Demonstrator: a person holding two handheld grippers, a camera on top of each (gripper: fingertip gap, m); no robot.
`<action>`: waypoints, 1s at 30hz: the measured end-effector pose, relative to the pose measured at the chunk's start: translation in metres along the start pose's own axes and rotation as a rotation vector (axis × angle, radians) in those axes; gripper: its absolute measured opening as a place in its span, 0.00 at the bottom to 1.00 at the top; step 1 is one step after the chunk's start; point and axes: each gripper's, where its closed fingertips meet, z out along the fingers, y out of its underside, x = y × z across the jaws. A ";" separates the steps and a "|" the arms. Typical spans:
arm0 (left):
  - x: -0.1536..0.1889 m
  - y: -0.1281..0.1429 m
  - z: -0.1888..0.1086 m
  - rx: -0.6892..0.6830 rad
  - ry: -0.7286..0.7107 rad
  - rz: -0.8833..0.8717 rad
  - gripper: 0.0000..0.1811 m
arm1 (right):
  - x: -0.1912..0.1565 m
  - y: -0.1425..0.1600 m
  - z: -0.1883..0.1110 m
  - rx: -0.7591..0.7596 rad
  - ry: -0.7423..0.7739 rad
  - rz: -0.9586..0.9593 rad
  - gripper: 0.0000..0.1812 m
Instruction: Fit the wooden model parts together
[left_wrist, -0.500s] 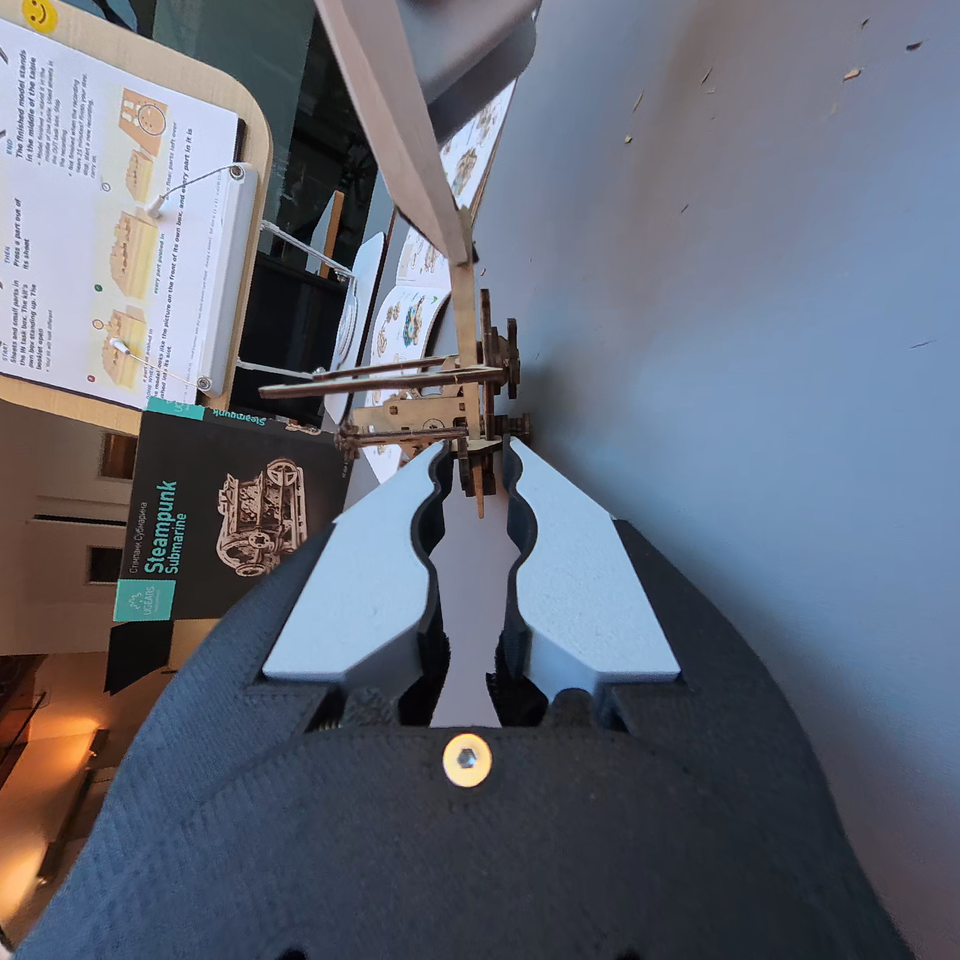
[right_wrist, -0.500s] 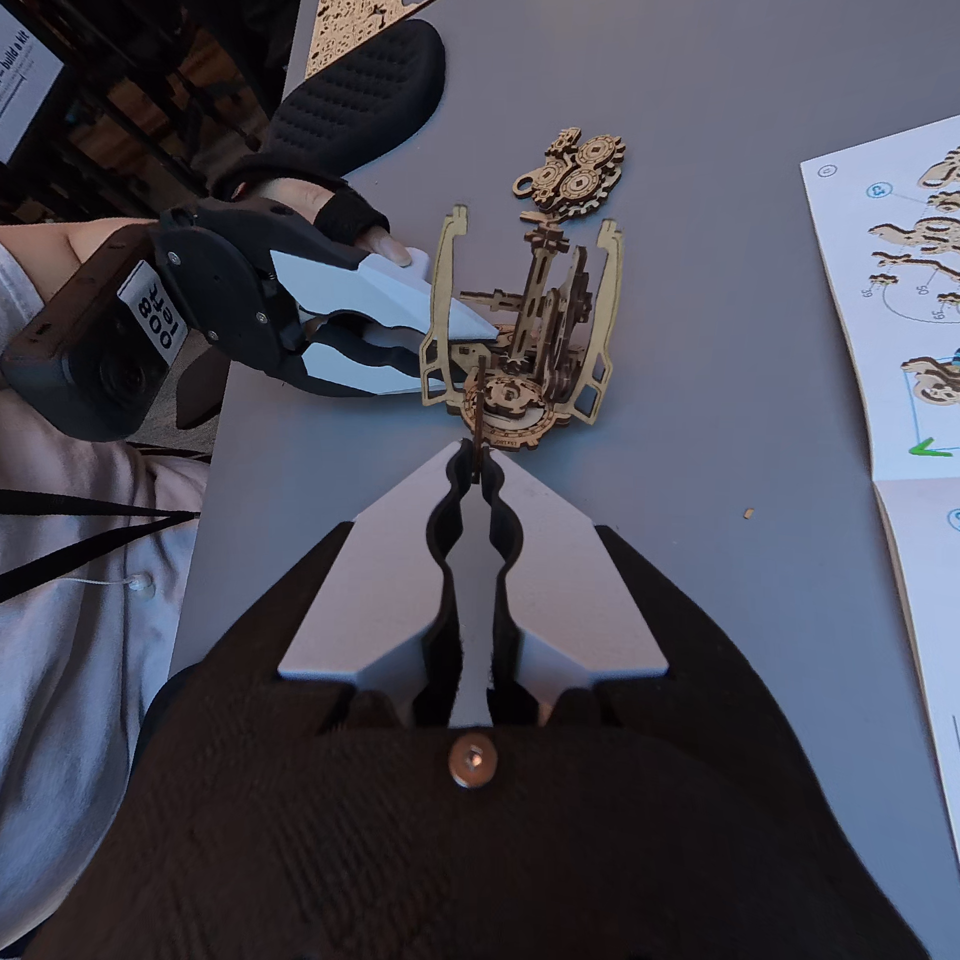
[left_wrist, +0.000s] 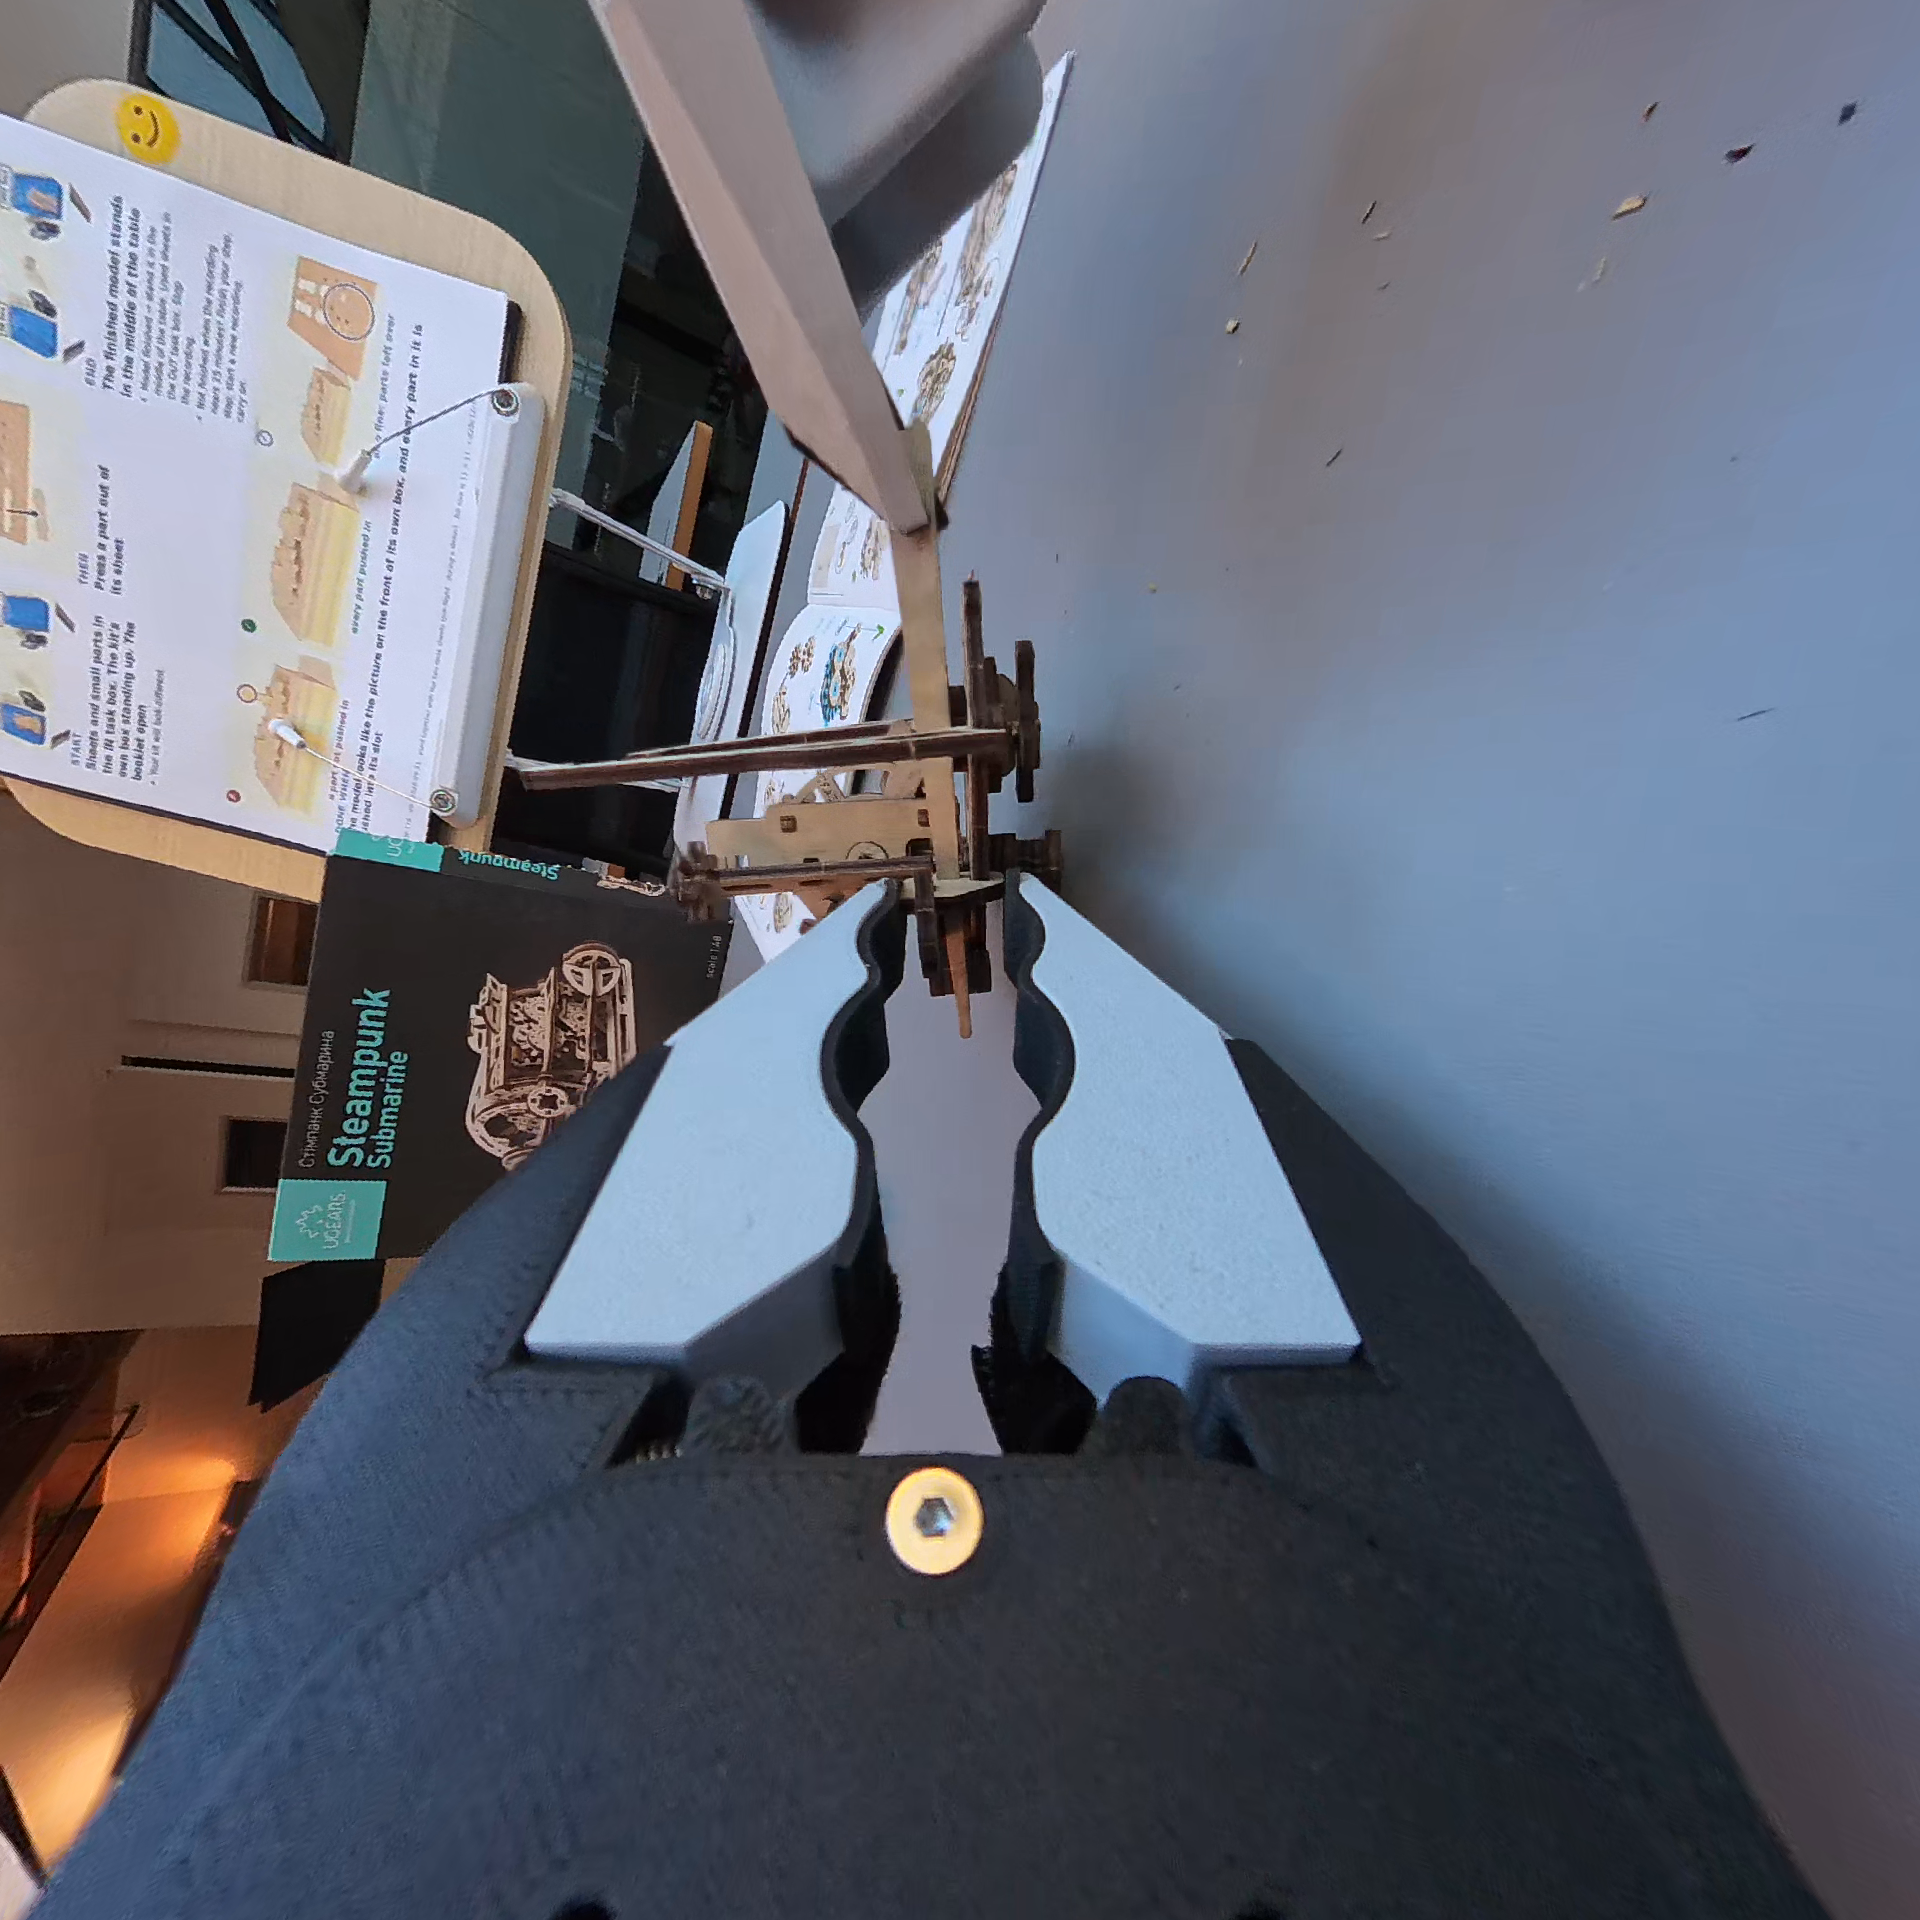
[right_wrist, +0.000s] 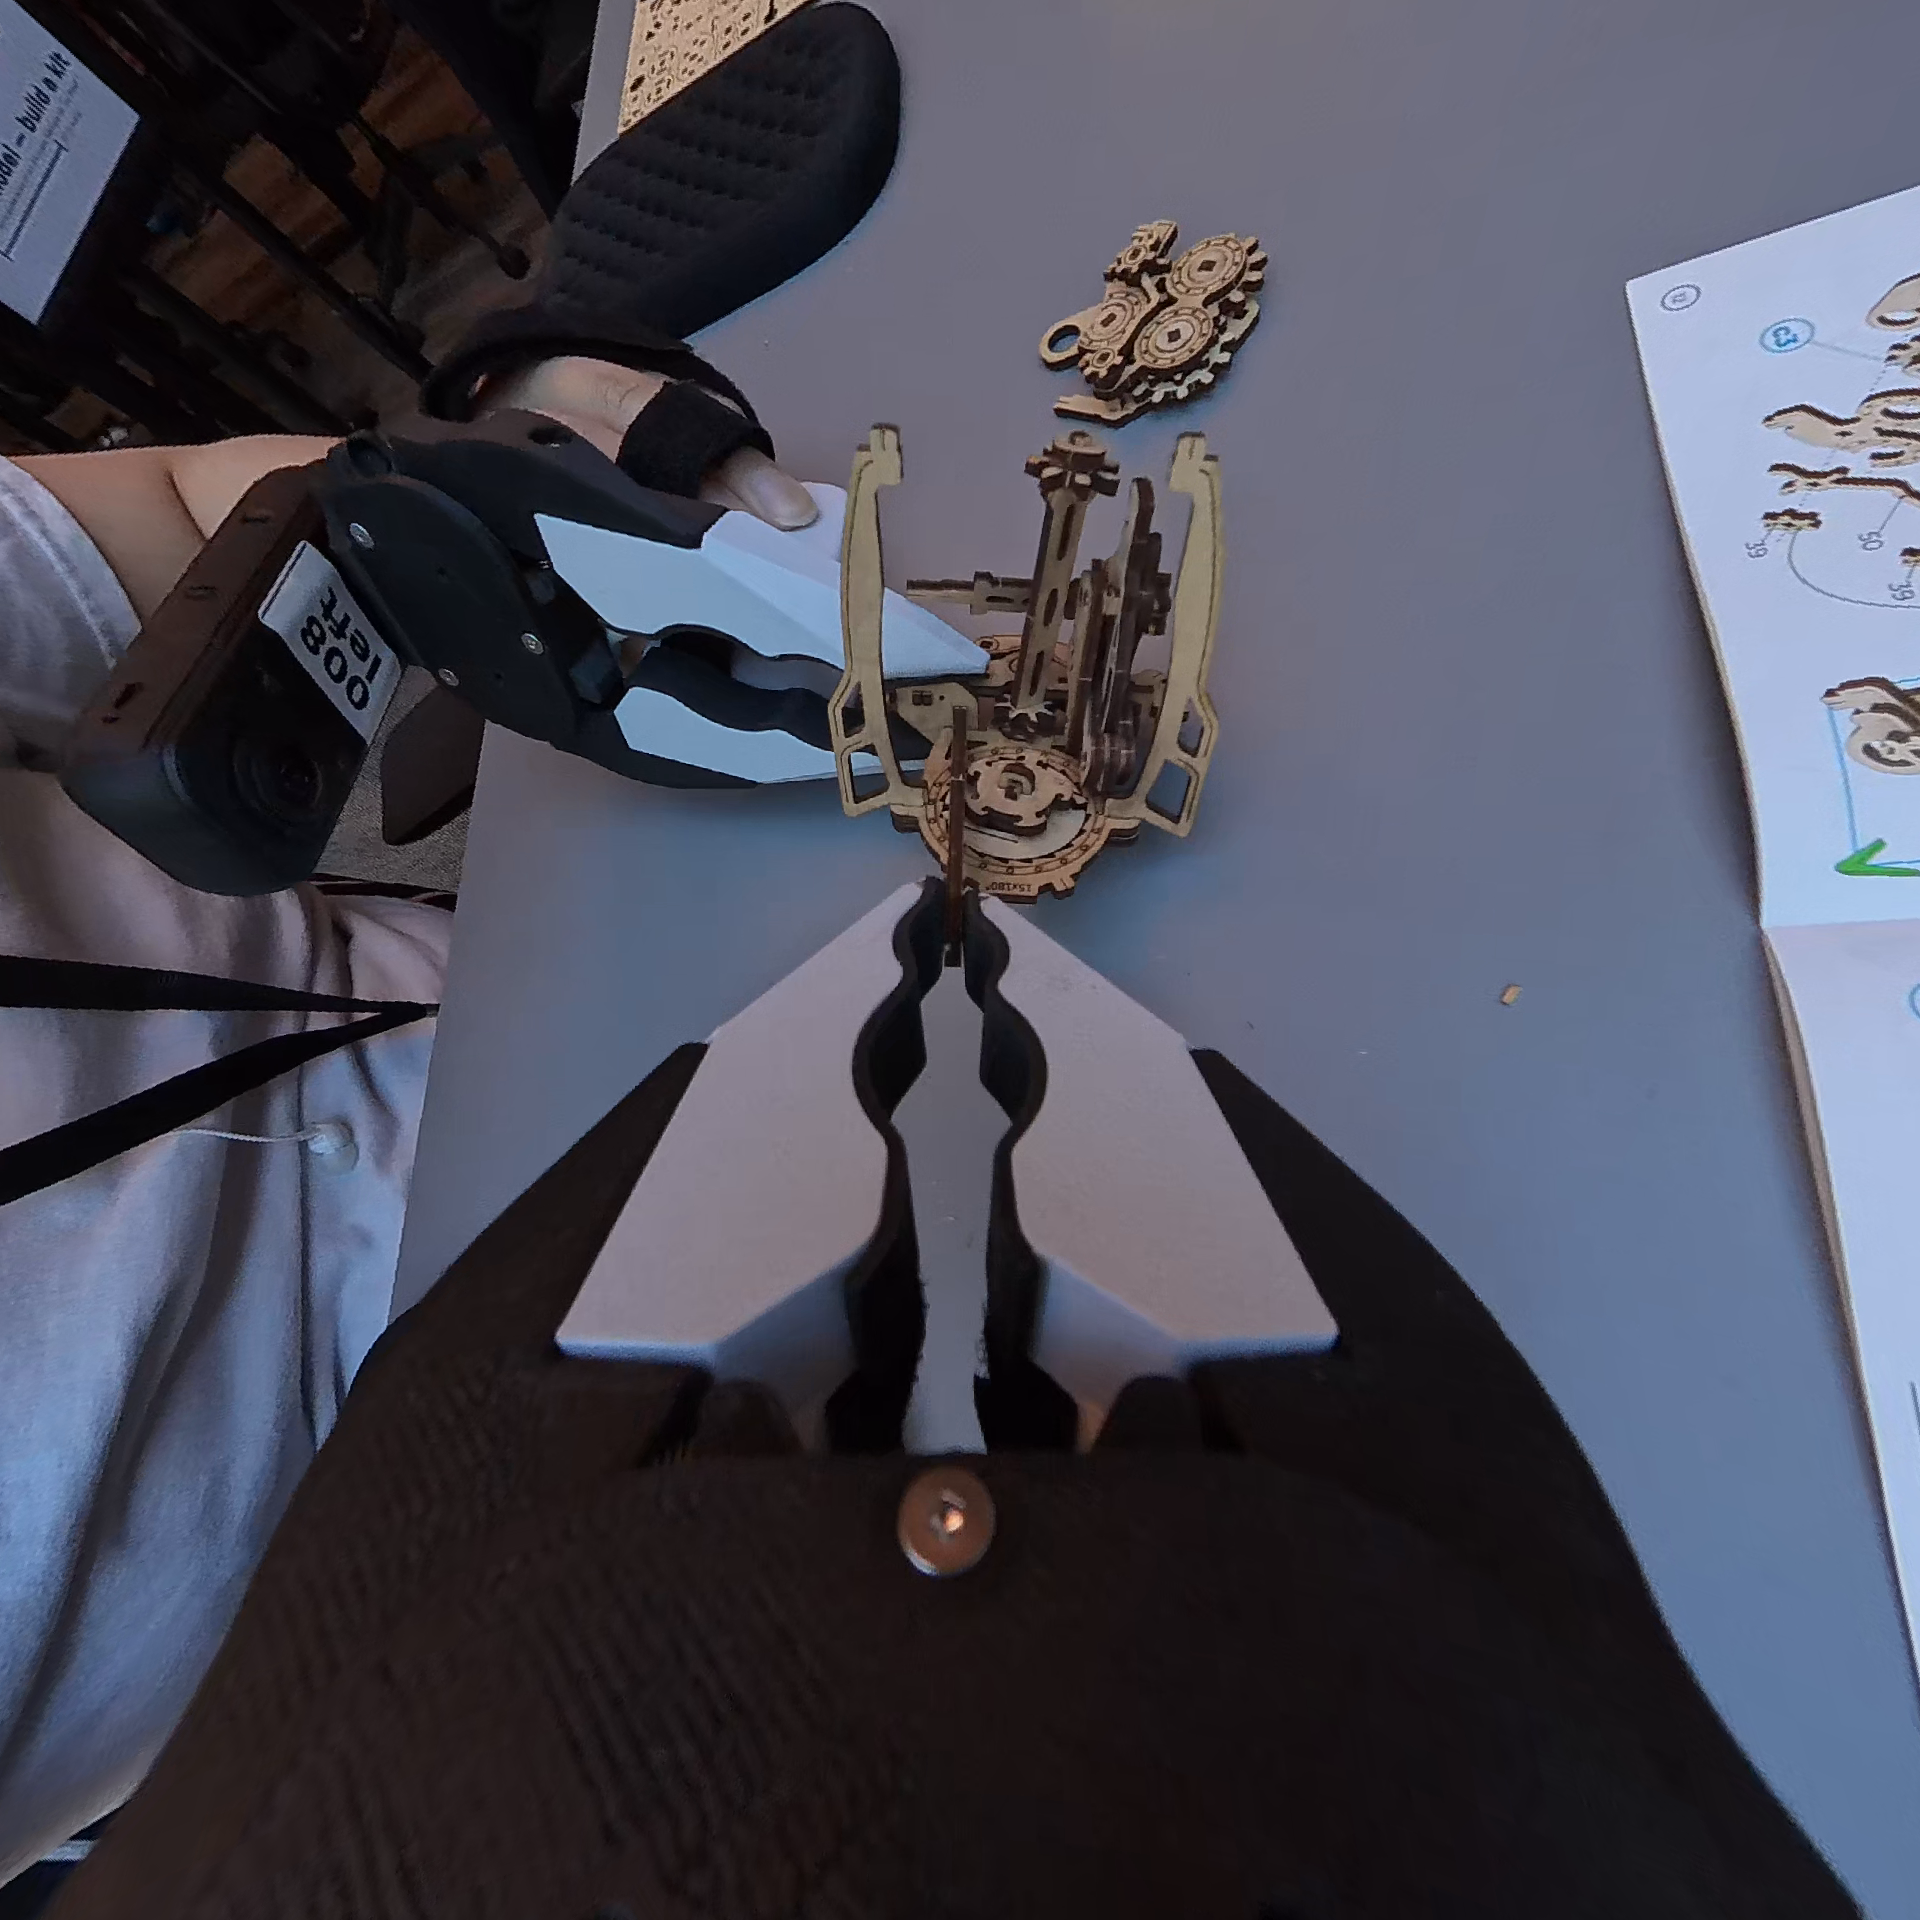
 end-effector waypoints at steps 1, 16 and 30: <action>0.001 0.000 0.000 0.002 0.007 -0.009 0.10 | 0.000 0.000 0.000 -0.002 0.003 -0.008 0.01; 0.001 0.000 0.000 0.006 0.024 -0.054 0.10 | -0.001 -0.008 -0.007 0.040 0.014 -0.023 0.01; 0.003 0.002 -0.001 0.006 0.037 -0.056 0.10 | -0.001 -0.003 0.002 -0.008 0.008 -0.020 0.01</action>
